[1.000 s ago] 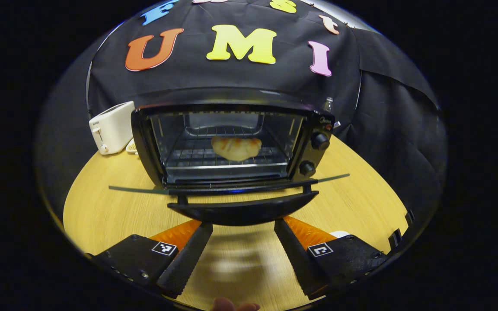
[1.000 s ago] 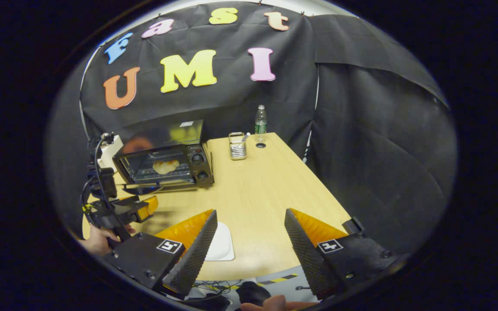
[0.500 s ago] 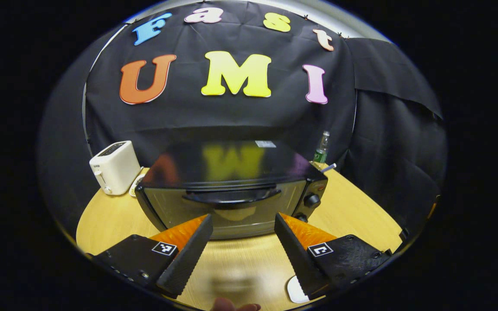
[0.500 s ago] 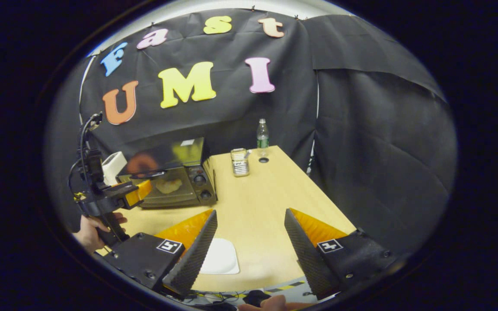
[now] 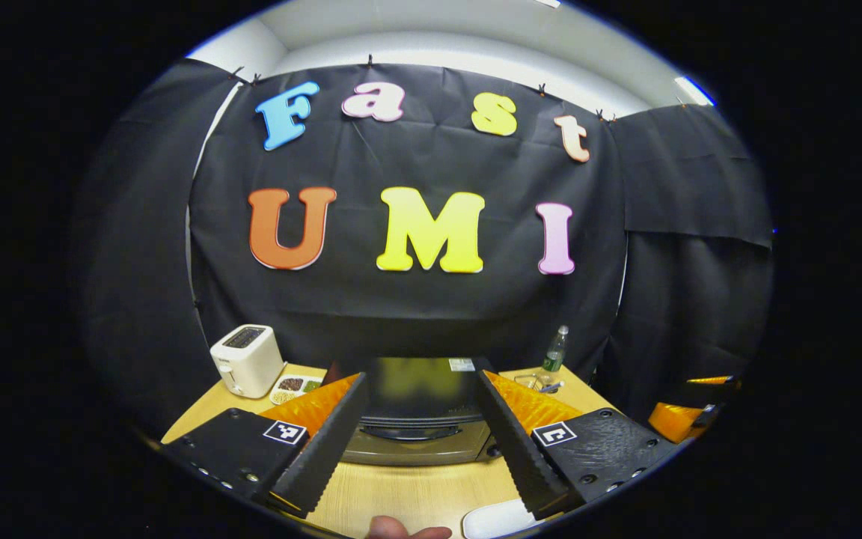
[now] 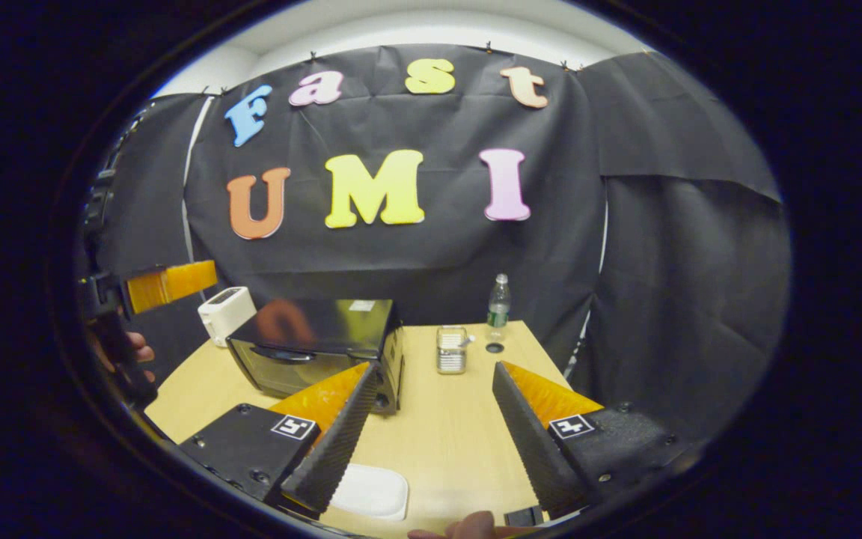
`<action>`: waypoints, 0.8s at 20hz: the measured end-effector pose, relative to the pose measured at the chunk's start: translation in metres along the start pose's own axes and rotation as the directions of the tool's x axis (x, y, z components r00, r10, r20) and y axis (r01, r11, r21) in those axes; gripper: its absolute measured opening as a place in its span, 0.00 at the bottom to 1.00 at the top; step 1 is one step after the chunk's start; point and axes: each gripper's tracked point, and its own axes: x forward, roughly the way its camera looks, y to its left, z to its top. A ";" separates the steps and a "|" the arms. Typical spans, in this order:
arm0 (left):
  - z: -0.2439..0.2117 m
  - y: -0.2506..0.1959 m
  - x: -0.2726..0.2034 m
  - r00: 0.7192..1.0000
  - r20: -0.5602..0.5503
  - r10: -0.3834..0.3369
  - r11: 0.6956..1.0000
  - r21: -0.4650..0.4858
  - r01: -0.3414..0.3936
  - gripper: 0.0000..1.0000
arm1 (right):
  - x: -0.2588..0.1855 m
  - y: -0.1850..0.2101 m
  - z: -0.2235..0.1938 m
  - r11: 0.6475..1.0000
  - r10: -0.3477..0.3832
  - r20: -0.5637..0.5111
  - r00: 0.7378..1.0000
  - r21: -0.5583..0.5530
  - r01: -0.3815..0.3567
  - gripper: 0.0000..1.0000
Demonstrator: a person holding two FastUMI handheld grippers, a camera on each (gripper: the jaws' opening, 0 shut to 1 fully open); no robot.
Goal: Open the electric oven with the left hand, put the food in, and close the electric oven.
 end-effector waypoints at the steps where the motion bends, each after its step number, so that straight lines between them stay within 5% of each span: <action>1: 0.012 -0.002 -0.012 1.000 0.021 0.005 1.000 -0.003 -0.005 0.94 | -0.001 0.007 0.006 1.000 0.016 0.019 1.000 -0.002 -0.016 0.97; 7: 0.050 0.015 -0.099 0.997 0.079 0.005 0.999 -0.033 -0.002 0.94 | -0.038 0.051 0.042 0.999 0.052 0.126 0.991 0.011 -0.054 0.97; 16: 0.037 0.056 -0.224 0.995 0.093 0.022 0.999 -0.040 -0.019 0.94 | -0.149 0.107 0.051 0.998 0.049 0.189 0.981 0.027 -0.055 0.99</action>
